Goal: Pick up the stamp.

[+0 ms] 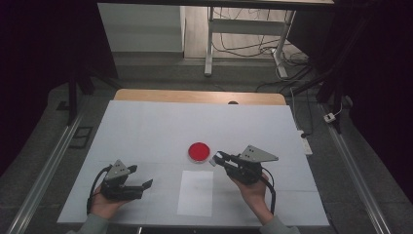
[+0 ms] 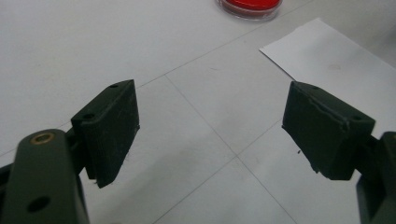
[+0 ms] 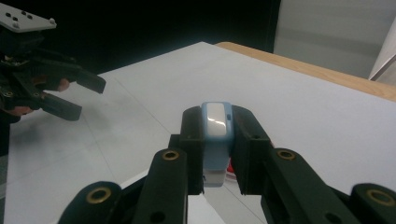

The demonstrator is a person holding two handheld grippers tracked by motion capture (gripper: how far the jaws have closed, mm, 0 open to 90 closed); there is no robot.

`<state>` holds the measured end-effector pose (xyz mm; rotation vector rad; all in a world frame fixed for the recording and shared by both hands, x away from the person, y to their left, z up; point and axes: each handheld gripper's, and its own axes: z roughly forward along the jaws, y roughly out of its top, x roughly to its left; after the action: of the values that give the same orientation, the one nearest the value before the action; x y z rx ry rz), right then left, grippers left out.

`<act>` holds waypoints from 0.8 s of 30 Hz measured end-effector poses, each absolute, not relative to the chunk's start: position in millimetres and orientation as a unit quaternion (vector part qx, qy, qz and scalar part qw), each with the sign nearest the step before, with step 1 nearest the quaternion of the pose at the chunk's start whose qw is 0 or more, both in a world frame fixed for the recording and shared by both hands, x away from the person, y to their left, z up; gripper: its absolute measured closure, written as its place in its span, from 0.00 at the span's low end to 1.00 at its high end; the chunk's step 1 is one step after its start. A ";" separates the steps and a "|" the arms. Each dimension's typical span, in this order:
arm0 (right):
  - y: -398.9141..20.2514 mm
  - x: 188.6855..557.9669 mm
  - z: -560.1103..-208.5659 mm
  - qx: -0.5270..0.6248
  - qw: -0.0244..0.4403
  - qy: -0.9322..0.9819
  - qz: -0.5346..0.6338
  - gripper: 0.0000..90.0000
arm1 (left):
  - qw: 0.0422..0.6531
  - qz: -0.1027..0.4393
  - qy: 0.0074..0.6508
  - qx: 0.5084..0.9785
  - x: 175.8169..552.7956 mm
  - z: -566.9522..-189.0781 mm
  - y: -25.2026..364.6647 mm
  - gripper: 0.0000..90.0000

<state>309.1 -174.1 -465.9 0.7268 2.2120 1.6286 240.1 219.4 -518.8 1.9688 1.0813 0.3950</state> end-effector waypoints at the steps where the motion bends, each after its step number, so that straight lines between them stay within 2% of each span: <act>1: -173.2 309.4 -466.0 0.252 0.148 0.769 0.568 0.83 | 0.420 0.157 0.430 0.784 239.9 -518.4 219.3 0.21; 24: -170.0 306.6 -464.4 0.246 0.153 0.770 0.569 0.83 | 0.439 0.169 0.403 0.785 237.7 -503.8 195.9 0.22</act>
<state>306.6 -170.0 -464.4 0.7047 2.2072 1.6312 237.7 195.9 -503.8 1.9502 1.0019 0.4206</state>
